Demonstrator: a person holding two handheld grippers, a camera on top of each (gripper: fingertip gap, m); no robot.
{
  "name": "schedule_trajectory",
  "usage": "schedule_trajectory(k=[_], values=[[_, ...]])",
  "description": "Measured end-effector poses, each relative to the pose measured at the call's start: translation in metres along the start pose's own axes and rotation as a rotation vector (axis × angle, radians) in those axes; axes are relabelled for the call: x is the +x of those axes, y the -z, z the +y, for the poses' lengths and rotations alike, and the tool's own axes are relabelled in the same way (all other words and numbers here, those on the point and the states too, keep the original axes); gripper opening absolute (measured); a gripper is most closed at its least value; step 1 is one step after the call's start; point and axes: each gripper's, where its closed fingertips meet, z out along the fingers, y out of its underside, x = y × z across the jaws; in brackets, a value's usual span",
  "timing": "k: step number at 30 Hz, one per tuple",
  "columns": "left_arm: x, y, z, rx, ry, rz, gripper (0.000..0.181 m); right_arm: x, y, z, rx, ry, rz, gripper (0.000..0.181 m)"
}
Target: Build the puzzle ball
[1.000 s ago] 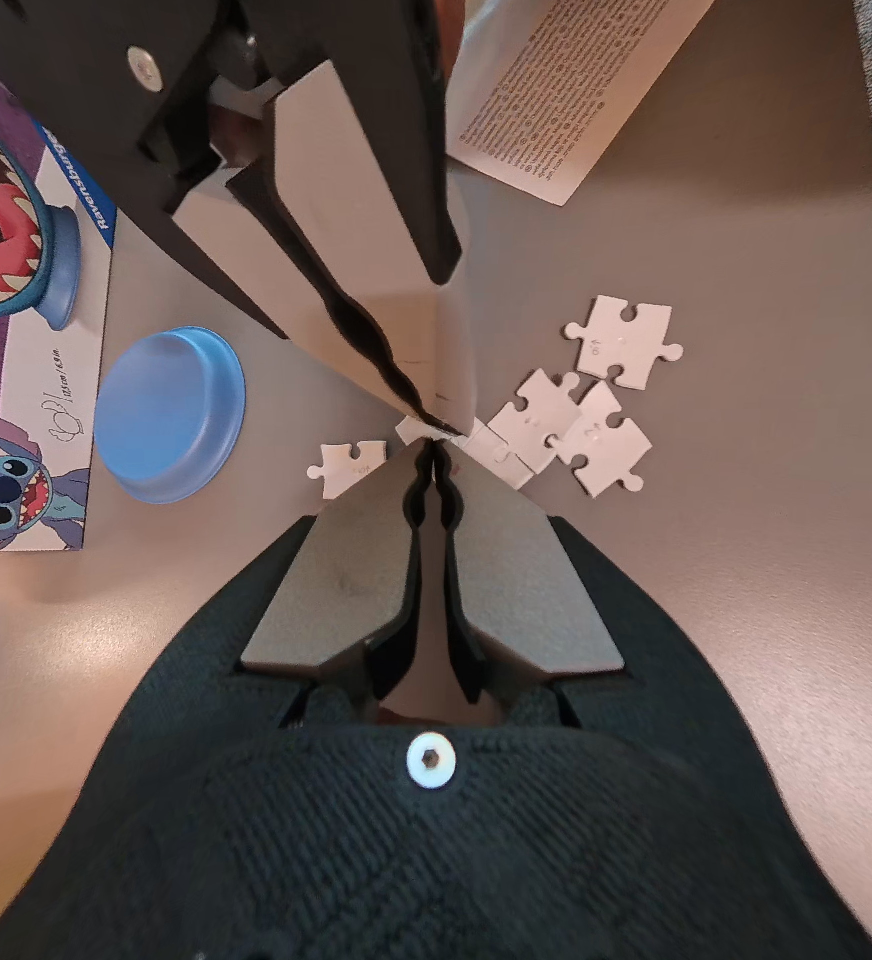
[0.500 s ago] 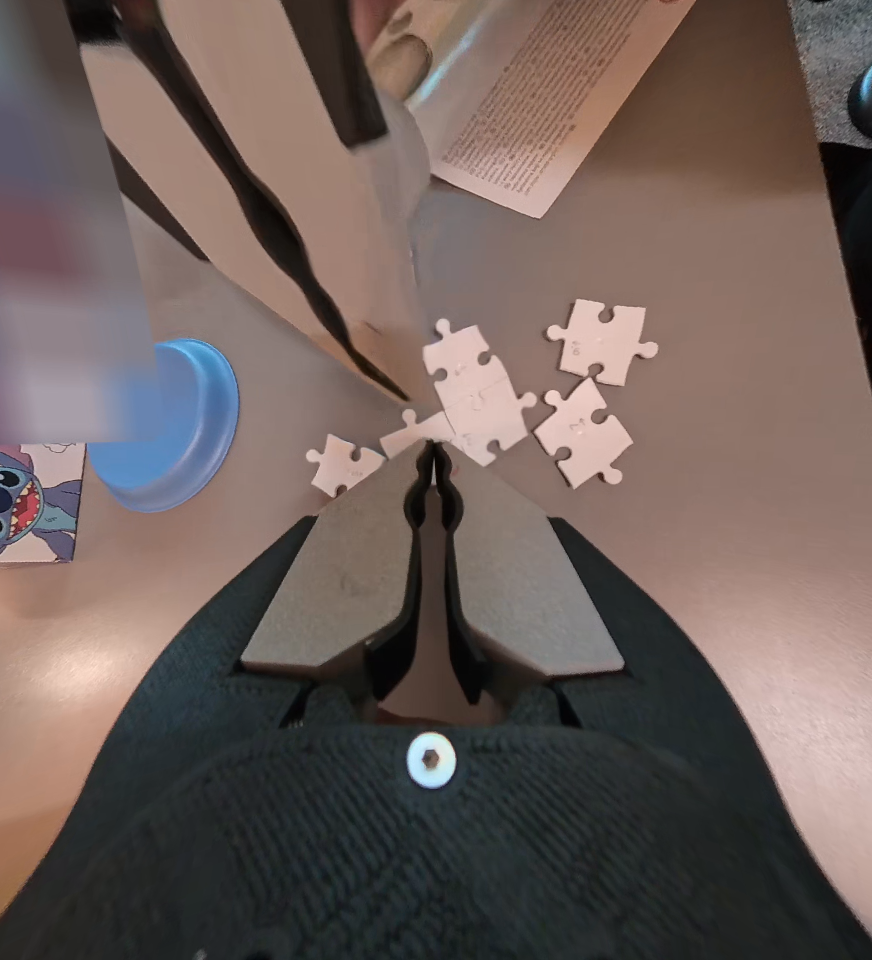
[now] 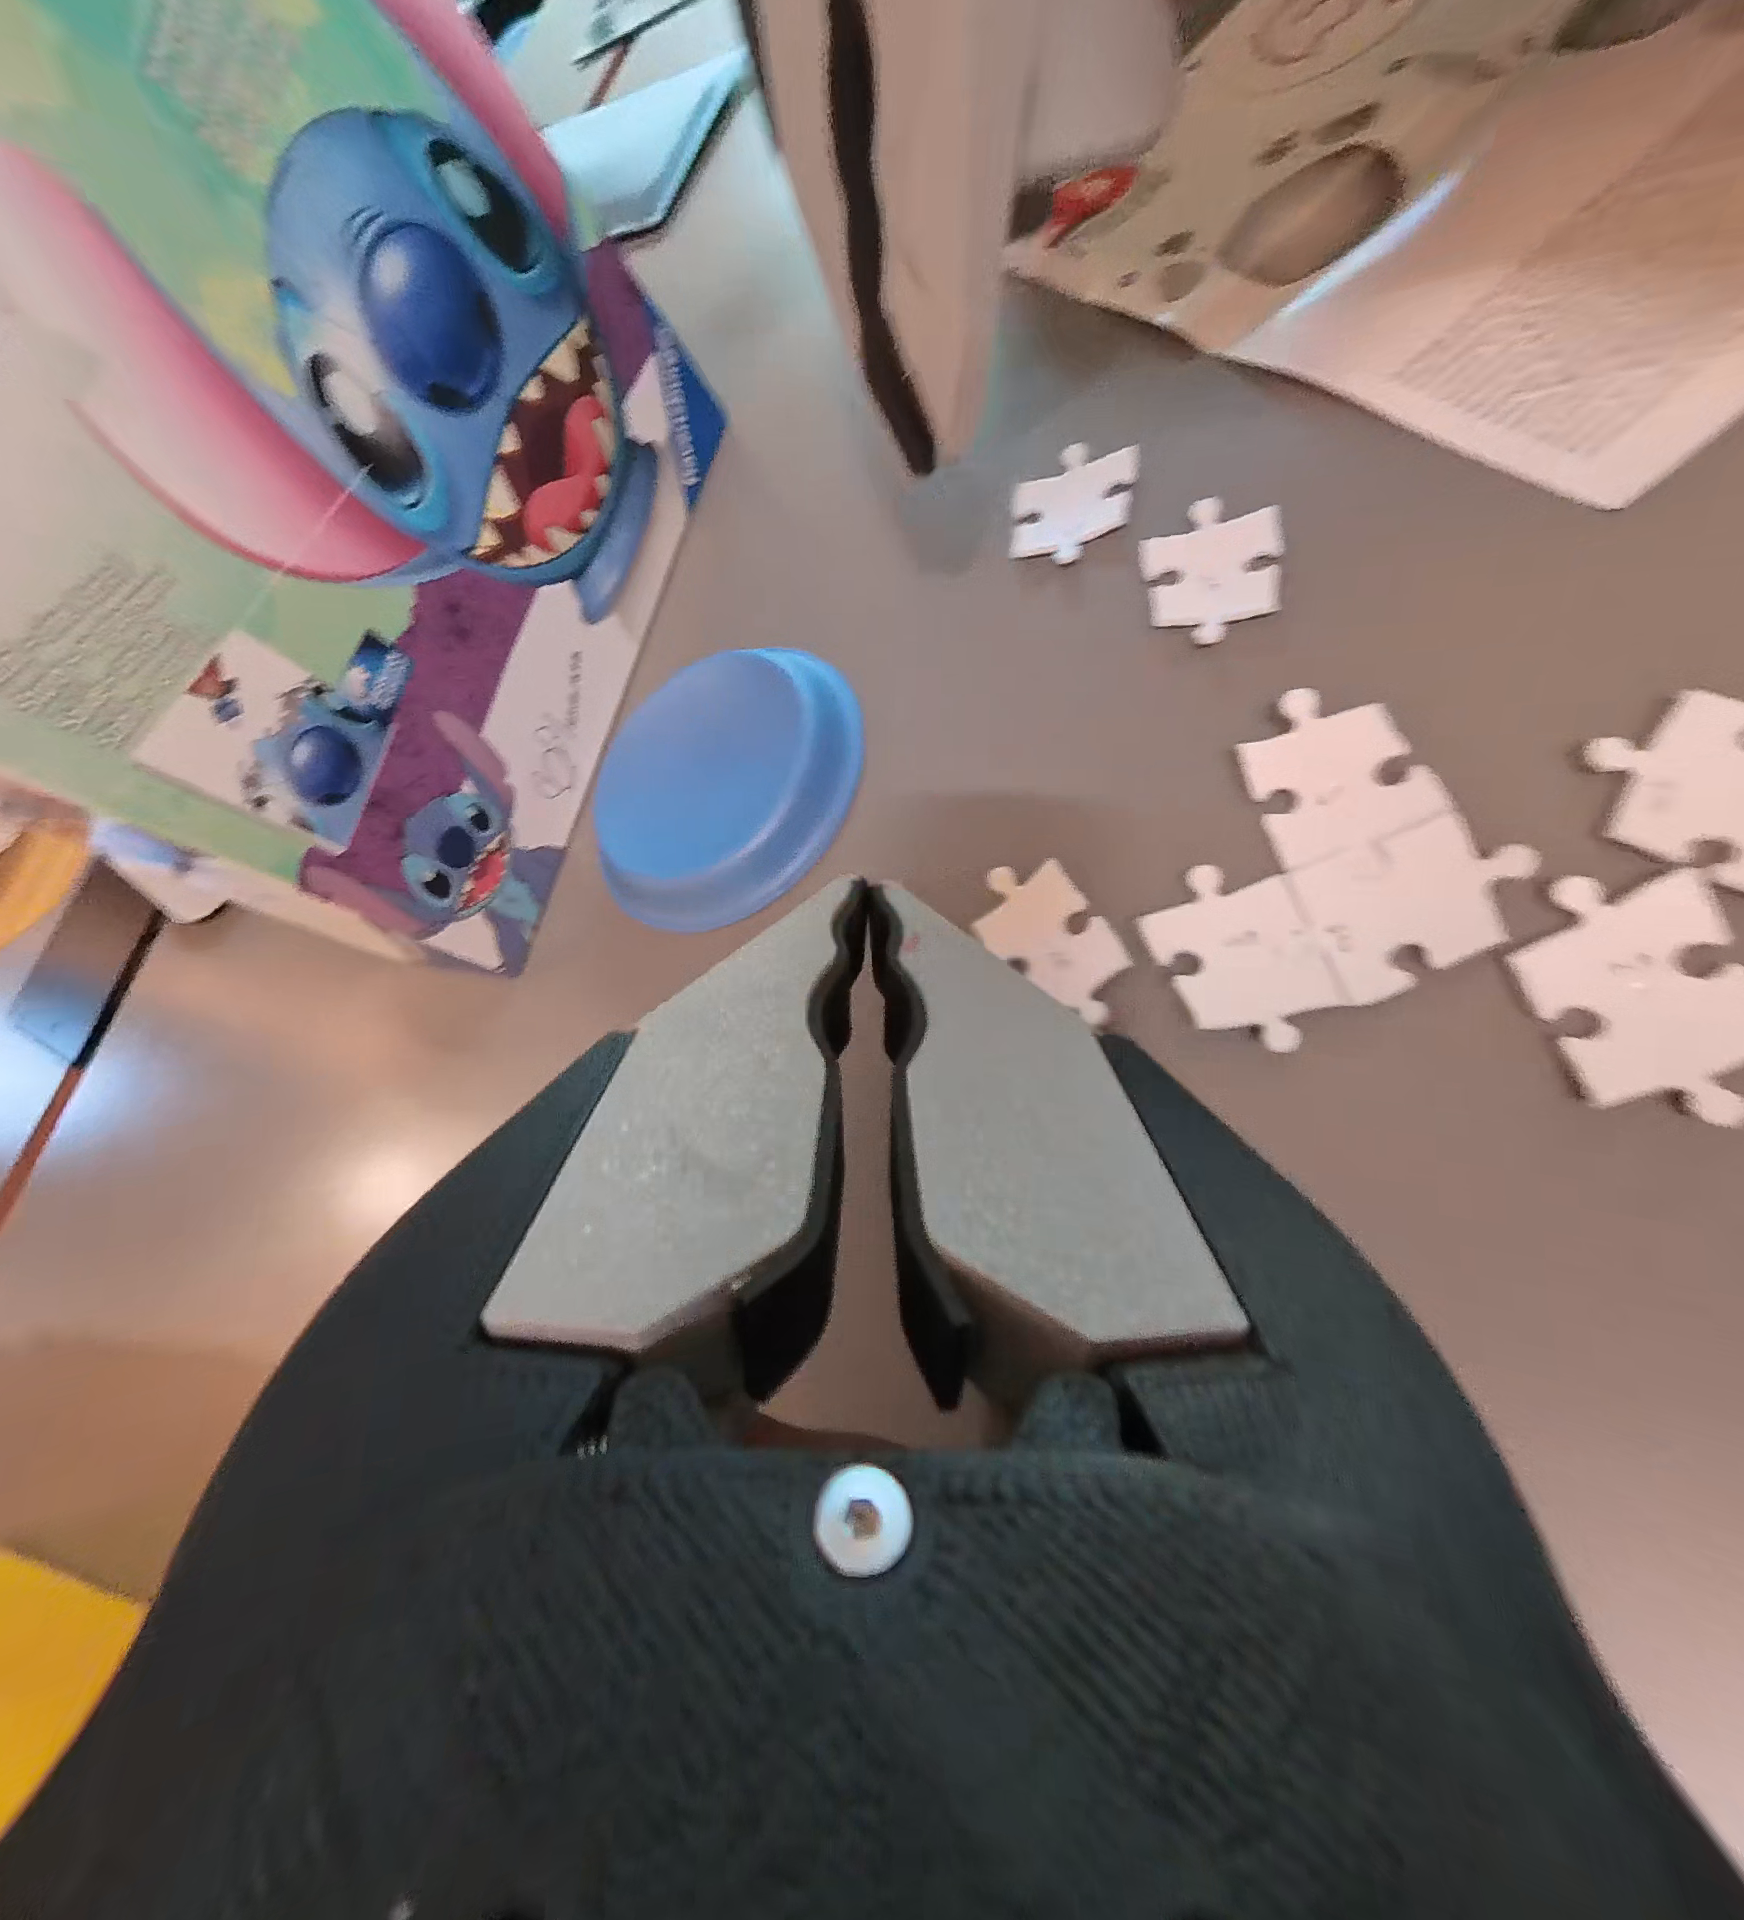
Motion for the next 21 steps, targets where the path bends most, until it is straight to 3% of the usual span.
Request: schedule_trajectory(k=[4, 12, 21], values=[[-0.031, 0.0, 0.01, -0.037, 0.045, -0.158, 0.0, 0.014, 0.028, -0.003, 0.062, -0.012, 0.063, 0.011], [-0.07, 0.006, 0.031, -0.092, 0.198, -0.338, 0.0, 0.04, 0.107, -0.026, 0.363, -0.005, 0.192, 0.025], [-0.076, 0.003, 0.041, -0.147, 0.206, -0.396, 0.0, 0.06, 0.111, -0.009, 0.328, 0.015, 0.299, 0.026]])
